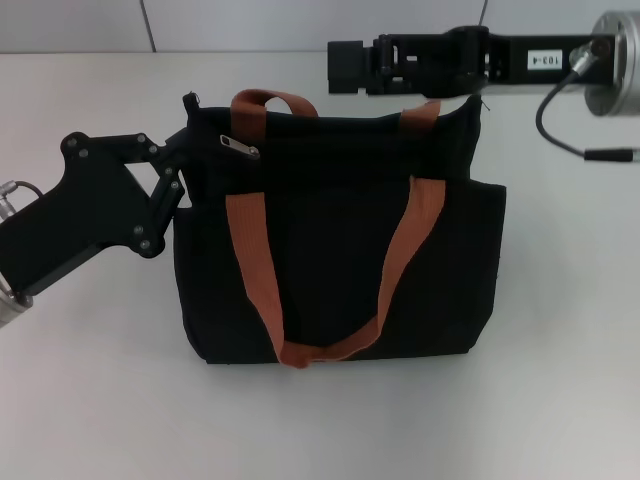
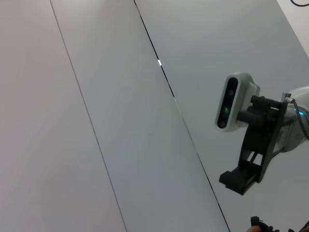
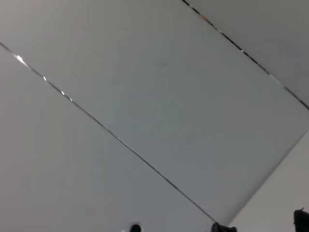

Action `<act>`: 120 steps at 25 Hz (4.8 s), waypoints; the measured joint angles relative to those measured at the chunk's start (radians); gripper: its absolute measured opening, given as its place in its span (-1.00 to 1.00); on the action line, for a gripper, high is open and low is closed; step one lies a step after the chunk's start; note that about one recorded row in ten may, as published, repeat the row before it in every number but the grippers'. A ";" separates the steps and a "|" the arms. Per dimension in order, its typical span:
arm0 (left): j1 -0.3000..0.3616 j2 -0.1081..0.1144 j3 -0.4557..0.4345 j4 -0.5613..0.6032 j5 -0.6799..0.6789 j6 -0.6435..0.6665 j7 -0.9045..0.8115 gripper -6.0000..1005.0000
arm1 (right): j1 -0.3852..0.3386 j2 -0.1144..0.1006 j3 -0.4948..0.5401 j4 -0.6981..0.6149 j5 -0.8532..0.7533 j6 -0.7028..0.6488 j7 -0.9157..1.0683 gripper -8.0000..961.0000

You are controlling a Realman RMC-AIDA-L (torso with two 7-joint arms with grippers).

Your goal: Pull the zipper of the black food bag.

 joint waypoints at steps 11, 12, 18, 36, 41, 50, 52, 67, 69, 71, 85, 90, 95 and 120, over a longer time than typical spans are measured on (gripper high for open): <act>0.006 0.004 0.007 -0.001 0.003 -0.006 -0.075 -0.95 | 0.069 -0.011 -0.194 -0.179 -0.034 0.094 -0.110 0.37; 0.006 0.005 0.008 -0.001 0.005 -0.006 -0.093 -0.95 | 0.090 -0.011 -0.218 -0.209 -0.073 0.116 -0.110 0.30; 0.007 0.003 0.009 -0.001 0.007 -0.005 -0.102 -0.95 | 0.157 -0.006 -0.264 -0.238 -0.167 0.156 -0.110 0.15; -0.001 0.004 0.009 -0.001 0.003 -0.010 -0.161 -0.95 | 0.215 0.010 -0.378 -0.235 -0.198 0.164 -0.075 0.13; 0.000 0.004 0.009 -0.001 0.003 -0.006 -0.165 -0.95 | 0.221 0.011 -0.392 -0.231 -0.198 0.182 -0.079 0.13; -0.001 0.003 0.007 -0.001 0.003 -0.008 -0.167 -0.95 | 0.223 0.020 -0.443 -0.234 -0.198 0.213 -0.083 0.13; -0.001 0.003 0.003 -0.001 0.003 -0.010 -0.168 -0.95 | 0.224 0.022 -0.455 -0.238 -0.198 0.213 -0.083 0.13; -0.001 0.003 0.002 -0.002 0.002 -0.014 -0.171 -0.95 | 0.183 0.023 -0.445 -0.340 -0.192 0.153 -0.039 0.13; -0.001 0.003 0.001 -0.007 0.000 -0.014 -0.172 -0.95 | 0.157 0.019 -0.411 -0.373 -0.187 0.153 -0.007 0.13; -0.002 0.003 0.001 -0.008 -0.002 -0.014 -0.172 -0.95 | 0.137 0.018 -0.374 -0.383 -0.172 0.152 0.026 0.13; 0.001 0.001 0.000 -0.036 -0.074 -0.008 -0.162 -0.95 | 0.017 -0.002 -0.263 -0.134 -0.013 0.076 0.257 0.13; -0.002 0.001 0.001 -0.036 -0.074 -0.011 -0.160 -0.95 | 0.004 0.011 -0.239 -0.044 0.029 0.109 0.259 0.13; -0.003 0.002 0.004 -0.038 -0.074 -0.014 -0.160 -0.95 | 0.007 0.023 -0.243 0.016 0.059 0.146 0.255 0.13; -0.004 0.000 0.007 -0.052 -0.074 -0.012 -0.149 -0.95 | 0.059 0.037 -0.319 0.149 0.104 0.246 0.242 0.12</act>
